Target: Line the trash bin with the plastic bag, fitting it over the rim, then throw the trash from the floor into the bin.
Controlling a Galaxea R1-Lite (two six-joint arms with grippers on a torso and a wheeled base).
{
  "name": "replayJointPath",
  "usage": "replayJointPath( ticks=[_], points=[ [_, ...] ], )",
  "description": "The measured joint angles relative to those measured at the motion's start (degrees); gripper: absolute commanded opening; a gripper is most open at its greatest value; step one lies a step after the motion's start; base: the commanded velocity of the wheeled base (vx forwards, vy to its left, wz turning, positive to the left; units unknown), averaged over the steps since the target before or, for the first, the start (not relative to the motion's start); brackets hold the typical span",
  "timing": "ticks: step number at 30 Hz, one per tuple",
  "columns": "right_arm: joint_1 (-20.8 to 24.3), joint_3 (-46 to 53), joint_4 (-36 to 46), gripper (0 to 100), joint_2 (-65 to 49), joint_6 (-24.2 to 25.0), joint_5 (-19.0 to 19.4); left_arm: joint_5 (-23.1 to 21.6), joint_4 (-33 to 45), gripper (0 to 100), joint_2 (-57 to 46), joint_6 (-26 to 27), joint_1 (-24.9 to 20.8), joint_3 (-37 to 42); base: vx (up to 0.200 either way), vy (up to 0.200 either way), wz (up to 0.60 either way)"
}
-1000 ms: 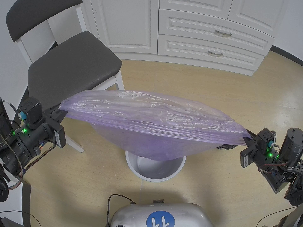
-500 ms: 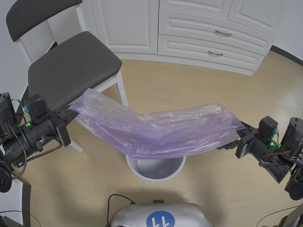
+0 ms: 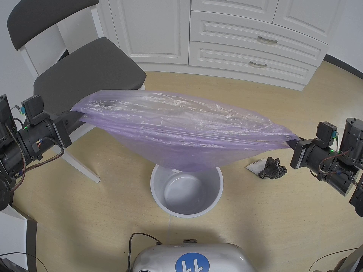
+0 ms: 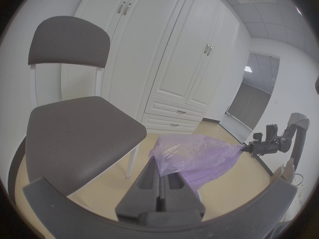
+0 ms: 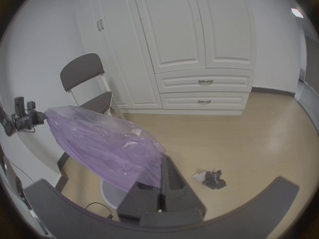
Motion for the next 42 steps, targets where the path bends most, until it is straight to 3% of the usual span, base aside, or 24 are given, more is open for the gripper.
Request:
replayJointPath(
  ticks=[7,10,29,37,42],
  points=[
    [-4.41,-3.44,8.97,0,-2.12,6.24,10.30,-4.51,0.04,0,2.28,-4.43,2.97,-2.04,0.000,0.000,0.00],
    [-6.18,-4.38,10.31,0,-2.97,7.62,12.74,-6.79,0.04,0,3.08,-5.17,4.19,-2.47,0.000,0.000,0.00],
    [-10.34,-4.50,12.12,0,-3.10,7.28,15.66,-7.57,-0.02,0,5.42,-5.06,6.62,-2.73,0.000,0.000,0.00],
    [-10.81,-2.73,14.38,0,-4.47,0.38,15.66,-7.57,-0.07,0,6.23,-4.33,7.79,-2.76,0.000,0.000,0.00],
    [-10.40,-1.32,14.49,0,-6.12,-0.73,15.53,-7.52,-0.09,0,6.25,-4.21,8.01,-2.62,0.000,0.000,0.00]
  ],
)
